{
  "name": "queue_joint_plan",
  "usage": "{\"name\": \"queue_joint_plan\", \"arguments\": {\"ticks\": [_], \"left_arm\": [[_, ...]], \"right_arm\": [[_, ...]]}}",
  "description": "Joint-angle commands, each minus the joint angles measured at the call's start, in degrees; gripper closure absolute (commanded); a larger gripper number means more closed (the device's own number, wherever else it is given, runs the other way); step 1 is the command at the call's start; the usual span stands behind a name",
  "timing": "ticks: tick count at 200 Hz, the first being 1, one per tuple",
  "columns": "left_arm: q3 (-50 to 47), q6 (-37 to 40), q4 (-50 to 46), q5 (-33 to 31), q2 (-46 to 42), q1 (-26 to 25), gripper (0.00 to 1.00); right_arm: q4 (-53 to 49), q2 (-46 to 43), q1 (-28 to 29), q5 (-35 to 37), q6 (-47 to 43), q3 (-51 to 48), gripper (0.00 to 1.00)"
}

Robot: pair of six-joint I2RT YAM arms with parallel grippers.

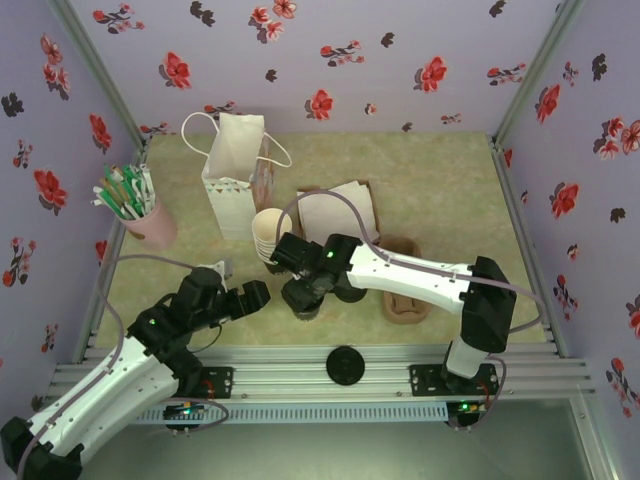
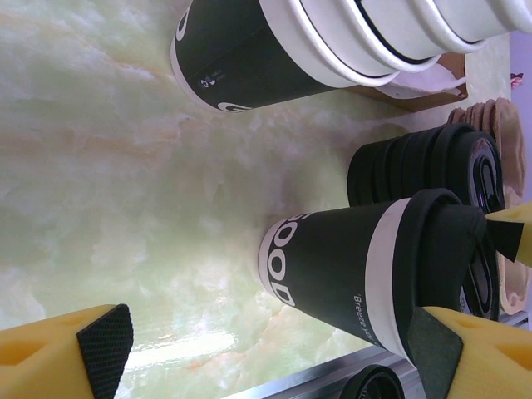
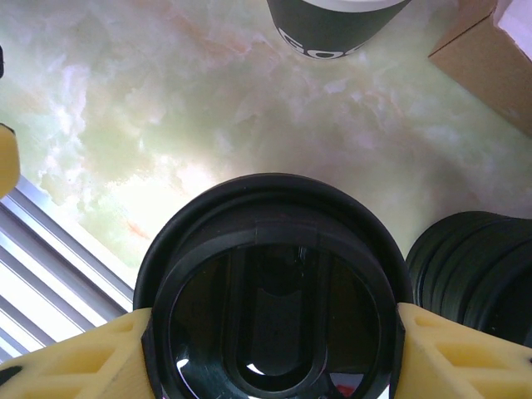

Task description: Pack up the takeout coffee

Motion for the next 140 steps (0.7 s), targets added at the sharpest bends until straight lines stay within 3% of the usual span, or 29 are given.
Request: {"name": "queue_joint_plan", "arguments": {"ticks": [1, 140], "left_arm": [[-0.87, -0.44, 1.38, 0.81, 0.1, 0.55, 0.11], [-1.22, -0.42, 1.65, 0.85, 0.2, 0.59, 0.12]], "right_arm": [[-0.86, 1.63, 1.13, 0.58, 1.22, -0.58, 0.41], [-4.16, 4.03, 3.09, 3.02, 2.62, -2.21, 0.41]]}}
